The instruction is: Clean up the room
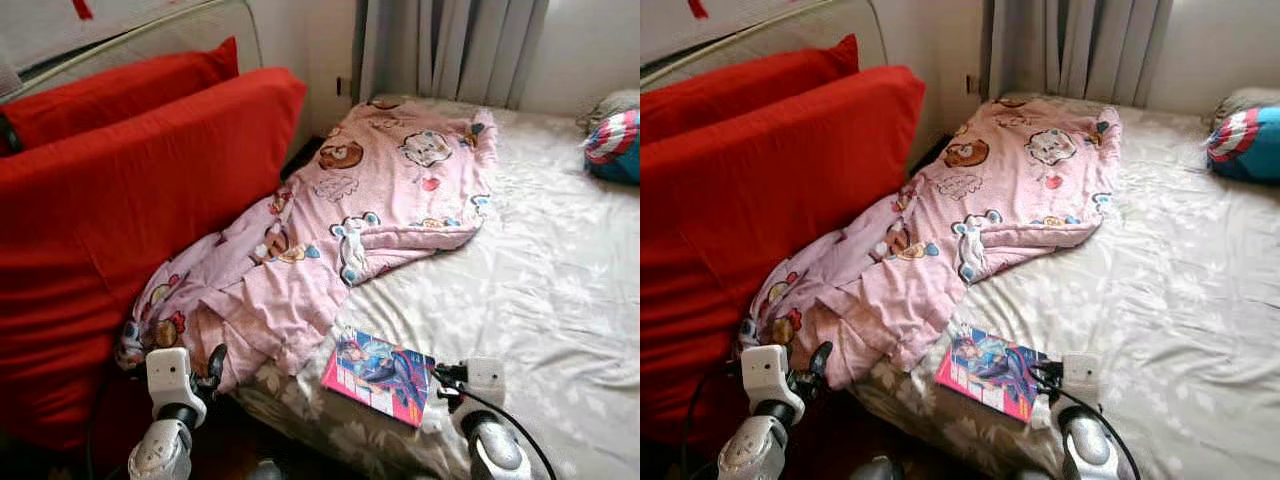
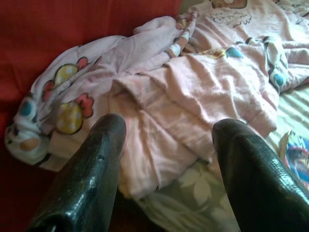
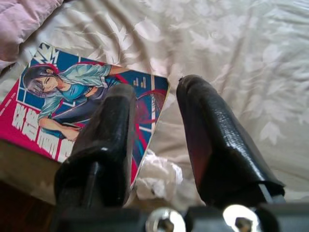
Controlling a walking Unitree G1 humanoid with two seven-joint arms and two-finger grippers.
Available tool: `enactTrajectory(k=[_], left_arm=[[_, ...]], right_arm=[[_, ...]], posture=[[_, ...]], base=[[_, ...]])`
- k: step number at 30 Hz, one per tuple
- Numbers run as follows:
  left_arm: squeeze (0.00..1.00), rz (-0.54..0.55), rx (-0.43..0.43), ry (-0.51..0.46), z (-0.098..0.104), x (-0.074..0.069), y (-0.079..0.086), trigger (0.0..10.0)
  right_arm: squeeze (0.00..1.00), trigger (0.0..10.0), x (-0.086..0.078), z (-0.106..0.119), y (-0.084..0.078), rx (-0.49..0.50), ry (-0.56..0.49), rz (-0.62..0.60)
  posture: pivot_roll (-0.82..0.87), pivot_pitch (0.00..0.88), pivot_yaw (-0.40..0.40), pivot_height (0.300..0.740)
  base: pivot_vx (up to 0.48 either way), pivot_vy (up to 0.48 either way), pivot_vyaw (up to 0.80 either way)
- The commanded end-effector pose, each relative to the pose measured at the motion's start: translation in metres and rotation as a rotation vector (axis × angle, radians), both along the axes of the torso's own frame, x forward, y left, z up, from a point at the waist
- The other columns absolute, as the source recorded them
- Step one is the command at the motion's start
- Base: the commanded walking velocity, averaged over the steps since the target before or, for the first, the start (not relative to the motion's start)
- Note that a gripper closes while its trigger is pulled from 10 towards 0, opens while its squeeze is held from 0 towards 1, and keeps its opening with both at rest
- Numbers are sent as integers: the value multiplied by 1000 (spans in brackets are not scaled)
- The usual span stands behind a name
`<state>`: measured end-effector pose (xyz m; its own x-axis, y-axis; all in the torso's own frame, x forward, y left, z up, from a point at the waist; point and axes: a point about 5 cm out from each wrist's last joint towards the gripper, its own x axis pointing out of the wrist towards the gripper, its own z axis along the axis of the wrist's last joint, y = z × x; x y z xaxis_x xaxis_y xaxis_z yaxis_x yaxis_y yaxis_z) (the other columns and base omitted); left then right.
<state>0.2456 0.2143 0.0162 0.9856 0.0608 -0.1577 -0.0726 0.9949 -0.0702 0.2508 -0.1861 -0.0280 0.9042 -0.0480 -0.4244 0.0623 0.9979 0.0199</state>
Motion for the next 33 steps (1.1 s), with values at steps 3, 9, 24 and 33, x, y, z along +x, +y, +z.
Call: enactTrajectory(k=[3, 9, 24, 33], left_arm=[[0, -5, 16, 8, 2, -1, 4, 10000], [0, -11, 21, 0, 7, -1, 5, 10000], [0, -2, 43, -29, 28, -5, 15, 10000], [0, -2, 33, -20, 31, -12, 13, 10000]], right_arm=[[0, 10000, 3, 1, 4, -5, 8, 8], [408, 10000, 13, 4, 5, 55, 28, -22], [659, 10000, 30, 8, 12, 110, 155, -110], [0, 10000, 23, 4, -3, 80, 182, -163]], posture=[[23, 76, 77, 646], [54, 116, 92, 646], [166, 228, 126, 646], [175, 291, 142, 646]], base=[[0, 0, 0], [0, 0, 0], [0, 0, 0], [0, 0, 0]])
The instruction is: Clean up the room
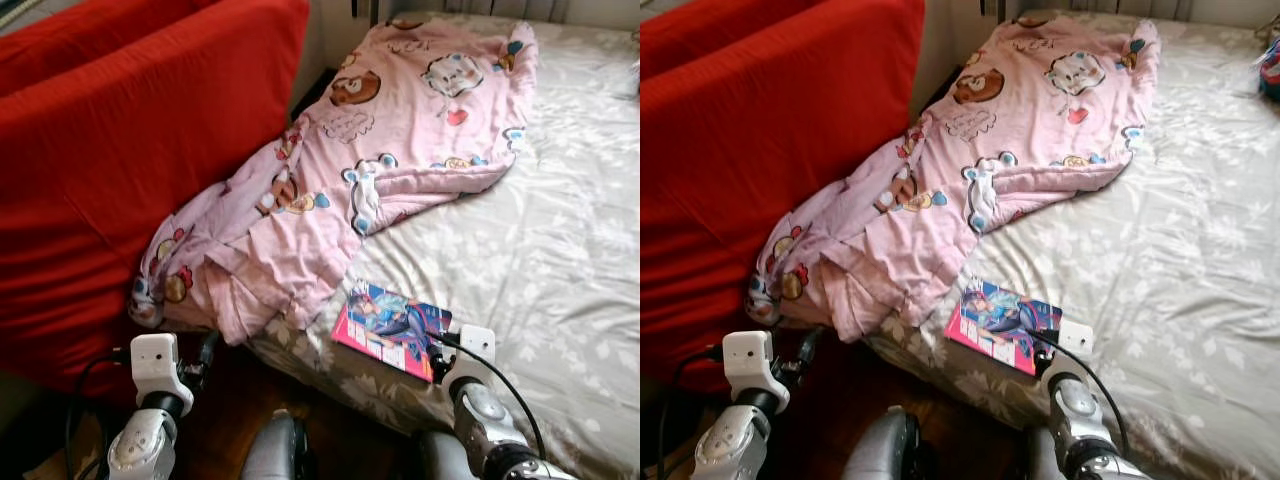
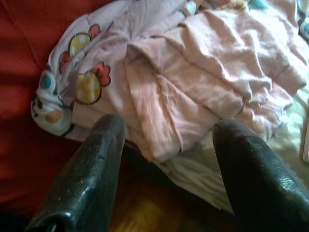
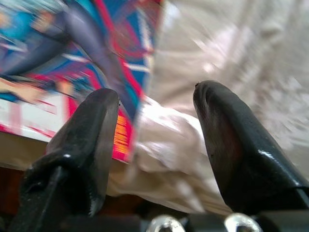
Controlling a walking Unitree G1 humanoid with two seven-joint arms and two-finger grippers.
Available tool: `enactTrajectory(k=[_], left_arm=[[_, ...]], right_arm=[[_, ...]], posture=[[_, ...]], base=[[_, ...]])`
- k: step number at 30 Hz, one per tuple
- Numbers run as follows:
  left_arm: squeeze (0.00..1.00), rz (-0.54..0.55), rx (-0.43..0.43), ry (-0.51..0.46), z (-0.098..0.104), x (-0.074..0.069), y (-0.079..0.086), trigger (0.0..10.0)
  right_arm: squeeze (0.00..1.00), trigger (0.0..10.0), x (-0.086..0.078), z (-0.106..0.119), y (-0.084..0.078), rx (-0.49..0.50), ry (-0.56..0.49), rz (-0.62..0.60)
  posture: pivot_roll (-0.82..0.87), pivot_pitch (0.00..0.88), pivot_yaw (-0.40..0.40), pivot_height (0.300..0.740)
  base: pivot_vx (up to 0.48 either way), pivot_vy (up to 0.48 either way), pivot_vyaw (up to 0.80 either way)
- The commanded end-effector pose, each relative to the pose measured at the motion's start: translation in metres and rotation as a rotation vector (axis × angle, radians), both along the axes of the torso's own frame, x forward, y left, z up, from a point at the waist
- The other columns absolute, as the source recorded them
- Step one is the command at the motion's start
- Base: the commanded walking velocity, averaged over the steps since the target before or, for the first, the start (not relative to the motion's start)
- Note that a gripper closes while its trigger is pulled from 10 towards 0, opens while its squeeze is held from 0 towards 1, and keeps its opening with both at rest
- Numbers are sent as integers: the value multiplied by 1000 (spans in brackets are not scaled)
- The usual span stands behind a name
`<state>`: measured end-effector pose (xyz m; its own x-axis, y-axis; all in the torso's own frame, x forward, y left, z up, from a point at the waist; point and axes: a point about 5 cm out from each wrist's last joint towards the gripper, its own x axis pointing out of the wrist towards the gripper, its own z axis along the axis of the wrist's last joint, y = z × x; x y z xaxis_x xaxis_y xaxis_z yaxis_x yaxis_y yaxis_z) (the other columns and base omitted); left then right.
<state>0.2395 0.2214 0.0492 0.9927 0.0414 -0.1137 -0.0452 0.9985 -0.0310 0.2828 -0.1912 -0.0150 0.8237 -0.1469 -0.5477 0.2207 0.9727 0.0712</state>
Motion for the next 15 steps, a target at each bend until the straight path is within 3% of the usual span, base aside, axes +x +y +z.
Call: enactTrajectory(k=[1, 7, 15], left_arm=[[0, 26, -8, 27, -2, -7, 6, 10000], [0, 42, -2, 47, -1, -18, 11, 10000], [0, 41, 6, 51, 2, -25, 13, 10000]], right_arm=[[0, 10000, -10, -10, -1, 6, 51, -22], [0, 10000, -14, -10, -11, -7, 56, -71], [0, 10000, -12, -10, -8, 12, 55, -46]], posture=[[180, 295, 144, 646], [192, 318, 151, 646], [210, 336, 163, 646]], base=[[0, 0, 0], [0, 0, 0], [0, 0, 0]])
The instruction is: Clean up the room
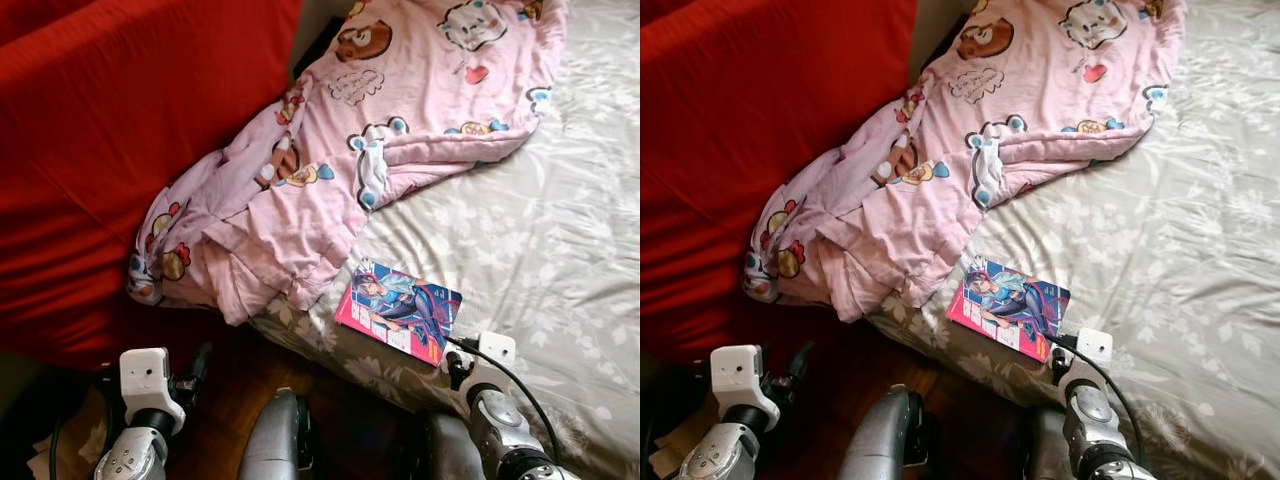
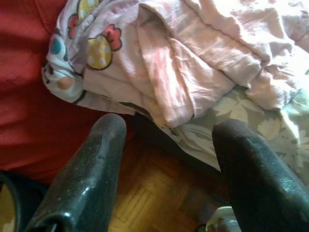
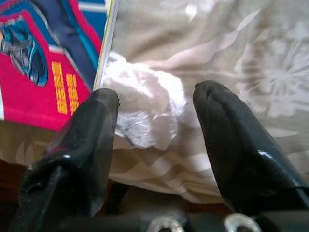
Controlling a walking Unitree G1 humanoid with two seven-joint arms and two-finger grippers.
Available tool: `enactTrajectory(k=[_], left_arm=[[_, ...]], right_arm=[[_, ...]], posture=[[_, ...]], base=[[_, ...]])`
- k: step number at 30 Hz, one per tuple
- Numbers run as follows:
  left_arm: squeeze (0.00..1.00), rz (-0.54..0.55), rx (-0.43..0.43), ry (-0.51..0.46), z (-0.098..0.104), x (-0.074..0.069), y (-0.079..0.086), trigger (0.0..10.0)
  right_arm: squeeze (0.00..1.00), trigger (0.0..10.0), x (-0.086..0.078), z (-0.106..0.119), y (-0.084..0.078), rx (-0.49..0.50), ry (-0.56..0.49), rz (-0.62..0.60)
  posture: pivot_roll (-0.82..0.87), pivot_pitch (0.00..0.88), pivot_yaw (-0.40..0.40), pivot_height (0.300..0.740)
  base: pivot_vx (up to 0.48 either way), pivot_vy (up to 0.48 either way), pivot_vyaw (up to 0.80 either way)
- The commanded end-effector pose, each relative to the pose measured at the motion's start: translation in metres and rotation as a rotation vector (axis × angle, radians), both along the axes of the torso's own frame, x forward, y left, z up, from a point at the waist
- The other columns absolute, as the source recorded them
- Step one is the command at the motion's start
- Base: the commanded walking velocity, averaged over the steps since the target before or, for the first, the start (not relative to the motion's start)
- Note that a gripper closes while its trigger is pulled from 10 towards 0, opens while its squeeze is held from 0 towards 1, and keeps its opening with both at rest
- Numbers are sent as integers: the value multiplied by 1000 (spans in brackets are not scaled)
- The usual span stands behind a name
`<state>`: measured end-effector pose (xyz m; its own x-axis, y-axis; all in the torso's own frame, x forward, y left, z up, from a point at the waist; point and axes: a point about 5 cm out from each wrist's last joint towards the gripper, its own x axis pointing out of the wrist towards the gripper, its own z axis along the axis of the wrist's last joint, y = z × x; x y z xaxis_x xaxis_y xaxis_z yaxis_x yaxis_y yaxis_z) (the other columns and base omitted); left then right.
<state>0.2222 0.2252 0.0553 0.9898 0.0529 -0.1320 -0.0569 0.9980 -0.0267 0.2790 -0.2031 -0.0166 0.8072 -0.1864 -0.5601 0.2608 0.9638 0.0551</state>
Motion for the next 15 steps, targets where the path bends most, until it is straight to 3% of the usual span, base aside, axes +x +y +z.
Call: enactTrajectory(k=[1, 6, 7, 9, 15], left_arm=[[0, 28, 8, 35, -3, -10, 10, 10000], [0, 24, 20, 43, -1, -13, 12, 10000], [0, 24, 20, 49, -1, -14, 12, 10000], [0, 22, 21, 54, -1, -15, 11, 10000], [0, 25, 19, 61, 0, -16, 11, 10000]], right_arm=[[0, 10000, -8, -8, 4, 24, 38, -4], [0, 10000, -7, -8, 4, 21, 41, 1], [0, 588, -7, -8, 4, 21, 38, -1], [0, 0, -7, -7, 3, 19, 37, -2], [0, 0, -6, -6, 3, 24, 24, 3]], posture=[[218, 337, 170, 646], [224, 337, 175, 646], [225, 337, 178, 646], [225, 337, 179, 646], [221, 330, 174, 646]], base=[[0, 0, 0], [0, 0, 0], [0, 0, 0], [0, 0, 0], [0, 0, 0]])
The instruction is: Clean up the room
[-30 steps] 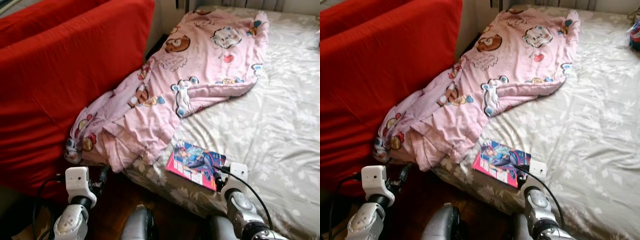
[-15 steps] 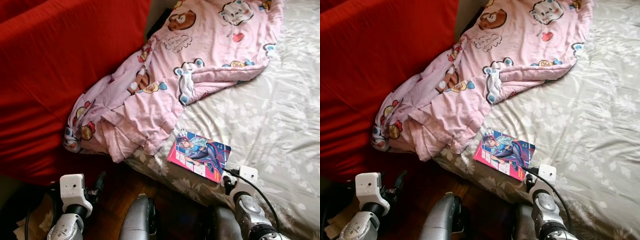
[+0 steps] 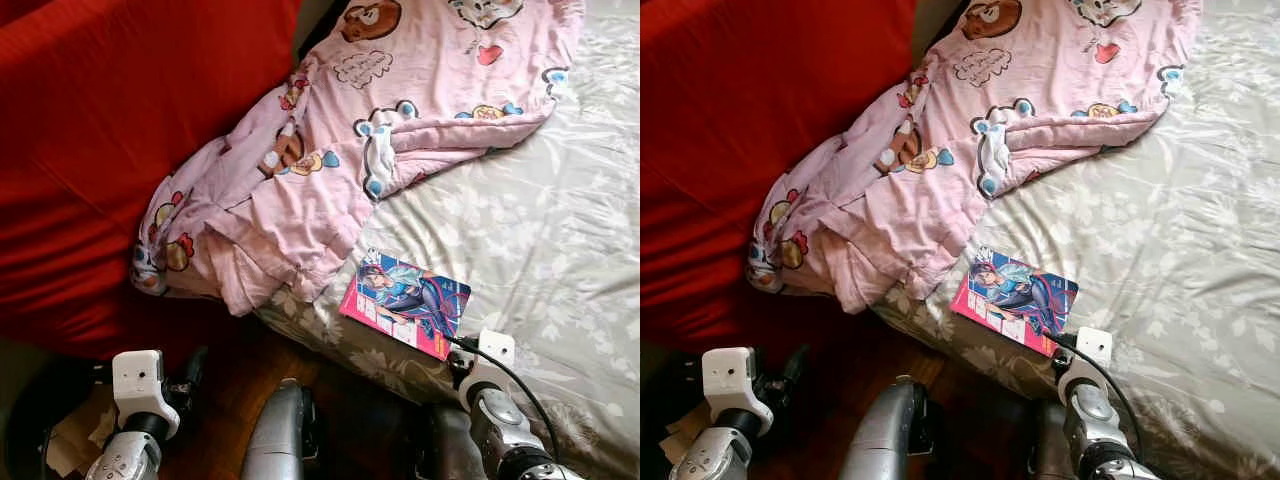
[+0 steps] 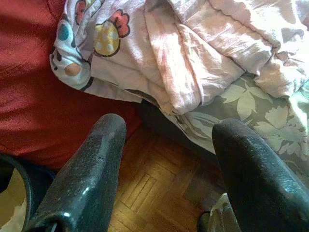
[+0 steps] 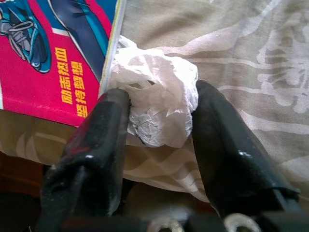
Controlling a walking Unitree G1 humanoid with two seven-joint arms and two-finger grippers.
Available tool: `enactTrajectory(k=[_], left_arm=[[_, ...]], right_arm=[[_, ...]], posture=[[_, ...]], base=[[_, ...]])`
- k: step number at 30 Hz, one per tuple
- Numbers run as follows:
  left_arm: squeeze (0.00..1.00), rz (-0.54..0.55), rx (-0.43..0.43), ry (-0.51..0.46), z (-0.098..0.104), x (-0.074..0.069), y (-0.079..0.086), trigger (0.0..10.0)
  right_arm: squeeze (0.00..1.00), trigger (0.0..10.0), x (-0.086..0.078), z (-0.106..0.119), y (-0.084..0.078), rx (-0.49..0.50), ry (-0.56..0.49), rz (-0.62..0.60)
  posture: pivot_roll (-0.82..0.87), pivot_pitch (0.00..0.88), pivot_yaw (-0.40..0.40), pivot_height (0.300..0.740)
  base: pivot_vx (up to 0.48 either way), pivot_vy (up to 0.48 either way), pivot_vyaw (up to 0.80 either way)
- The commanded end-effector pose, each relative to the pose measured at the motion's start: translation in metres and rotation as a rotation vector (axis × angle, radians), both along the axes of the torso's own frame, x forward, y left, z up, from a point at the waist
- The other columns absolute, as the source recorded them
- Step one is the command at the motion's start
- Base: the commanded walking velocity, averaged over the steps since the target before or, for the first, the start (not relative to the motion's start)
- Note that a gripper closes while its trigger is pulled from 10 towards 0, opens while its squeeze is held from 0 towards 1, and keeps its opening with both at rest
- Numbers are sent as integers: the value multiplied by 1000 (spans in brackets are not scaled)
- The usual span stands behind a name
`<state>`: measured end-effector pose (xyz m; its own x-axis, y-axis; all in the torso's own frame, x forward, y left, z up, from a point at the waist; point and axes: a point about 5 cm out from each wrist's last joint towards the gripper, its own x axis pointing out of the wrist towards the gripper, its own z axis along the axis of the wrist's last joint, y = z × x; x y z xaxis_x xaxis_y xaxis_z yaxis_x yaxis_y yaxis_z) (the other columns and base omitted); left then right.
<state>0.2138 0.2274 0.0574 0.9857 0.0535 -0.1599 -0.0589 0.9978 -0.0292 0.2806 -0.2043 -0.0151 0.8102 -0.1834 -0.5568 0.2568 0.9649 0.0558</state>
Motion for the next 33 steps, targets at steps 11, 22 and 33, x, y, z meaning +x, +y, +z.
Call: enactTrajectory(k=[11, 22, 33], left_arm=[[0, 31, 16, 35, -3, -6, 8, 10000], [0, 45, 7, 59, -14, -4, 6, 10000], [0, 121, -35, 140, -53, 2, 1, 10000]], right_arm=[[0, 0, -7, -7, 5, 24, 19, 13], [0, 0, -8, -7, 2, 12, 14, 11], [0, 0, -16, -1, -17, -45, -116, 41]], posture=[[214, 310, 164, 646], [175, 278, 141, 646], [50, 111, 30, 646]], base=[[0, 0, 0], [0, 0, 0], [0, 0, 0]])
